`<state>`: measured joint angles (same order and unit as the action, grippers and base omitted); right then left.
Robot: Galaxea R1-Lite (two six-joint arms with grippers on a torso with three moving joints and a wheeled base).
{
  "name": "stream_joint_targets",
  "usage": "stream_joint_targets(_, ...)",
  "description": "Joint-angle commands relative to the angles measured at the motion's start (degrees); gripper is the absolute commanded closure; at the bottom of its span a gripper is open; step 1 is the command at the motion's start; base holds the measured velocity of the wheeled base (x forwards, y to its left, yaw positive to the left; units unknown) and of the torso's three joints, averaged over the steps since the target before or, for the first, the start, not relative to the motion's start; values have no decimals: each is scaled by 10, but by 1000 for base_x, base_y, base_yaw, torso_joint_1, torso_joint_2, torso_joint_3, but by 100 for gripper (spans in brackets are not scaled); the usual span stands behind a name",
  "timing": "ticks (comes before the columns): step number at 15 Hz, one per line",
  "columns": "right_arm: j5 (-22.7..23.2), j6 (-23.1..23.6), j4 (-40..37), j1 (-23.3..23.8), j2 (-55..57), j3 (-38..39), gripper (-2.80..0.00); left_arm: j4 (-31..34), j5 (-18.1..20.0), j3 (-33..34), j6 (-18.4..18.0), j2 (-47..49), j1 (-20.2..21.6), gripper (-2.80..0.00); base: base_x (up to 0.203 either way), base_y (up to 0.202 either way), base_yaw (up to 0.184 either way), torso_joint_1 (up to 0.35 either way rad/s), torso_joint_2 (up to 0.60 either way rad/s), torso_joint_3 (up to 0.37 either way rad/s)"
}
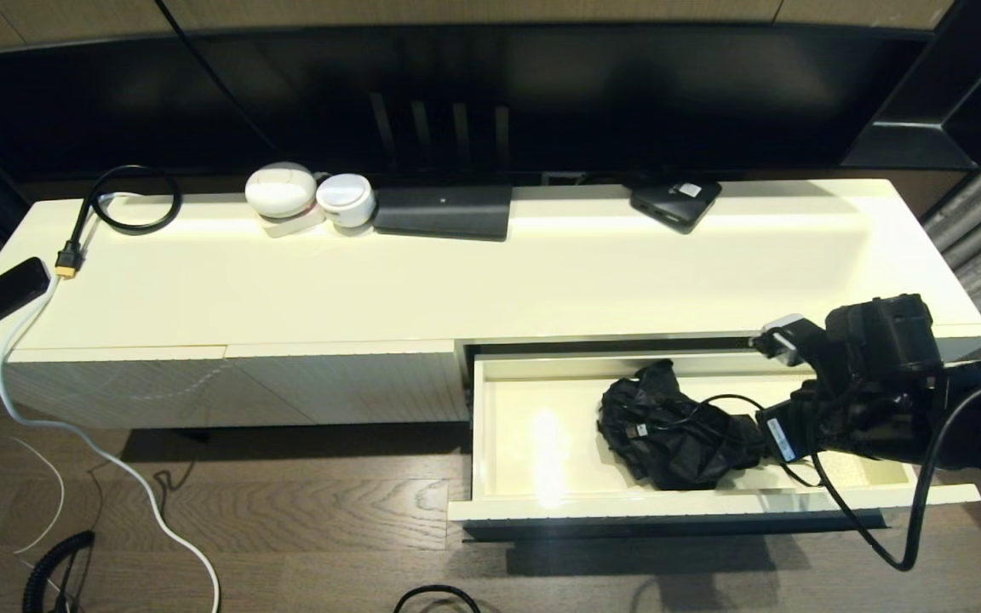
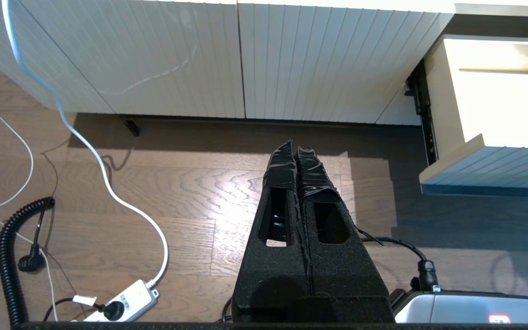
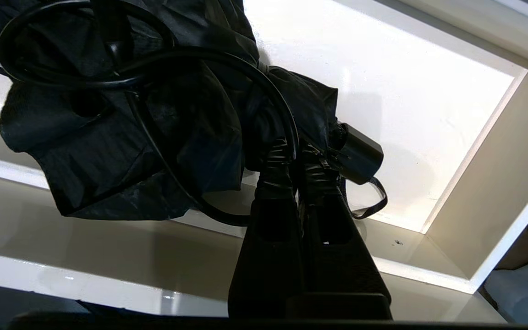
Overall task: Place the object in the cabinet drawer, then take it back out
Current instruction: Put the data cable in the drawer
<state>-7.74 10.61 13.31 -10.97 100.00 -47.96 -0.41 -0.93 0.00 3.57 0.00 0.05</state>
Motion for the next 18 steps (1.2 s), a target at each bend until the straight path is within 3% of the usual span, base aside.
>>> stream_joint_targets(1,-1,0,3,3,10,5,0,0,0,0,0,0,0,0,0,0,0,0,0,0)
stream_joint_targets(14,-7,2,32,16,43,-8,0,0,0,0,0,0,0,0,0,0,0,0,0,0)
stream_joint_targets(15,-7,2,39,16,45,-8,-280,-1,0,0,0,0,0,0,0,0,0,0,0,0)
stream_joint_targets(18,-8,4,69,15,55,-2,-280,0,0,0,0,0,0,0,0,0,0,0,0,0)
